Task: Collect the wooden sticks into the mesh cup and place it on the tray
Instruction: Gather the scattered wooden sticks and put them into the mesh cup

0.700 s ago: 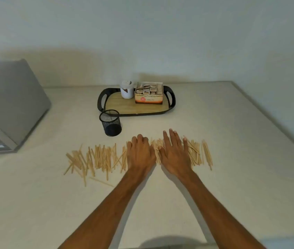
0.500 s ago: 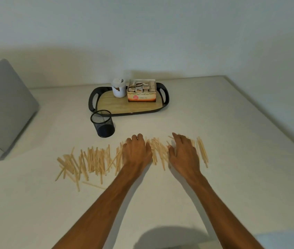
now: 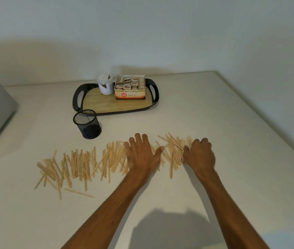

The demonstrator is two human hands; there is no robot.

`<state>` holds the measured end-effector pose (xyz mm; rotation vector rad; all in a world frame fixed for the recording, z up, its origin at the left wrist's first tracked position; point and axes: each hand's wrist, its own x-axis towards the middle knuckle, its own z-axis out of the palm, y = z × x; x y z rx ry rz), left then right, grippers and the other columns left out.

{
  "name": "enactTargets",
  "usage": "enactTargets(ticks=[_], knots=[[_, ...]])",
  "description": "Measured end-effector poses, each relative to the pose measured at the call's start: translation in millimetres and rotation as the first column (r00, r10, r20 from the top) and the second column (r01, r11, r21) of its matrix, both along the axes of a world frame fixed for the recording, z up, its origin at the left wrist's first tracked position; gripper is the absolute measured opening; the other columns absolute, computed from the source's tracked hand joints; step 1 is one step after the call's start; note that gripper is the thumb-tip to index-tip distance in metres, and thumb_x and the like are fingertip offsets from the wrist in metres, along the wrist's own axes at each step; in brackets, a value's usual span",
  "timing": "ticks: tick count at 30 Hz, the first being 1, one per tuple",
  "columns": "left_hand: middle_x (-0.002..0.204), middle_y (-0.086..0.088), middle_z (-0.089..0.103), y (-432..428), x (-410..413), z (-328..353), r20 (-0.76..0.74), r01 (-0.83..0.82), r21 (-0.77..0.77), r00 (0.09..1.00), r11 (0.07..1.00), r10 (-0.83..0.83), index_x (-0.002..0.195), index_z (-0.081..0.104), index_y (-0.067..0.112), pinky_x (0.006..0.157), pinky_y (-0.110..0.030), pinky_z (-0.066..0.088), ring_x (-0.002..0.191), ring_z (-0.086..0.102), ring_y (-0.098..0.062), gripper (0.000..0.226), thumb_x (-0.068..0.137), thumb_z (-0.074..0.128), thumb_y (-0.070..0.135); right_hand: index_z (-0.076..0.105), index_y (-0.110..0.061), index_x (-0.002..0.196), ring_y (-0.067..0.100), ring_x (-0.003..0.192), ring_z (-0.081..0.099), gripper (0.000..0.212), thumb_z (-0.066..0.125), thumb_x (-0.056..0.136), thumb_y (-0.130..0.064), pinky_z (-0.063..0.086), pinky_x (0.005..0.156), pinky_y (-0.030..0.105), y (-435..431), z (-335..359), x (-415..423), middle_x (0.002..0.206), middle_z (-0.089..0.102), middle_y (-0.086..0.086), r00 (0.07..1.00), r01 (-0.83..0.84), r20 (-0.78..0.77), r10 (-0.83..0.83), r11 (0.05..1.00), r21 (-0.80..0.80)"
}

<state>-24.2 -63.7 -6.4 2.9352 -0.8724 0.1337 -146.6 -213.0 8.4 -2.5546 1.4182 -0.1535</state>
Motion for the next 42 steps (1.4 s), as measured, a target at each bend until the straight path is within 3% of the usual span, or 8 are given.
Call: enactTargets(ticks=[4,11,18,24,31,37,42], knots=[[0.133,-0.014,0.055,3,8,-1,-0.013,-0.098,0.08,0.995,0.992,0.099,0.14,0.055,0.007,0.112,-0.052,0.034,0.126,0.052,-0.033,0.092,0.097,0.031,0.084,0.064,-0.004,0.127,0.031,0.124,0.055,0.051,0.048,0.108,-0.048,0.053,0.095,0.044,-1,-4,4,0.132,0.057,0.015,1.0,-0.009,0.012,0.009,1.0,-0.009],[0.128,-0.013,0.056,-4,11,-3,-0.036,-0.05,0.12,0.998,0.992,0.054,0.135,0.057,0.004,0.11,-0.047,0.037,0.122,0.052,-0.029,0.09,0.099,0.032,0.082,0.058,-0.004,0.134,0.03,0.125,0.056,0.061,0.051,0.105,-0.057,0.052,0.096,0.045,0,-4,21,0.134,0.057,0.014,0.997,-0.071,0.011,0.071,0.997,0.002],[0.131,-0.011,0.058,-14,12,-4,-0.06,0.006,0.017,0.998,1.0,-0.005,0.135,0.055,0.008,0.108,-0.044,0.041,0.122,0.055,-0.027,0.062,0.106,0.046,0.062,0.062,-0.009,0.125,0.028,0.117,0.061,0.041,0.058,0.105,-0.044,0.054,0.095,0.045,-1,-8,31,0.127,0.063,0.011,0.993,-0.114,0.032,0.114,0.994,0.001],[0.131,-0.011,0.062,-20,16,-3,-0.108,0.046,-0.068,0.993,0.997,-0.053,0.134,0.054,0.009,0.104,-0.04,0.044,0.119,0.06,-0.026,0.037,0.109,0.054,0.036,0.066,-0.01,0.111,0.026,0.101,0.067,0.029,0.067,0.102,-0.038,0.058,0.085,0.04,-6,-7,36,0.111,0.068,0.008,0.991,-0.097,0.107,0.086,0.991,0.097],[0.126,-0.01,0.066,-23,19,-1,-0.185,0.04,-0.155,0.98,0.987,-0.069,0.128,0.059,0.009,0.101,-0.039,0.046,0.115,0.062,-0.026,0.029,0.101,0.062,0.017,0.07,-0.006,0.095,0.018,0.076,0.062,0.018,0.074,0.098,-0.024,0.051,0.066,0.032,-11,-8,39,0.094,0.072,0.008,0.982,-0.068,0.188,0.031,0.98,0.189],[0.116,-0.01,0.07,-25,25,1,-0.24,0.027,-0.23,0.967,0.973,-0.083,0.119,0.066,0.008,0.096,-0.041,0.048,0.107,0.066,-0.028,0.023,0.097,0.062,0.009,0.072,-0.003,0.094,0.018,0.072,0.062,0.012,0.072,0.097,-0.014,0.055,0.066,0.033,-10,-4,40,0.091,0.074,0.011,0.977,-0.088,0.206,0.047,0.976,0.199],[0.114,-0.011,0.071,-23,30,0,-0.25,0.022,-0.271,0.964,0.962,-0.093,0.115,0.07,0.007,0.093,-0.041,0.047,0.106,0.066,-0.029,0.018,0.099,0.062,0.012,0.073,-0.004,0.099,0.016,0.069,0.058,0.008,0.072,0.097,-0.011,0.061,0.074,0.036,-11,-2,41,0.094,0.076,0.012,0.969,-0.076,0.246,0.023,0.976,0.205]])
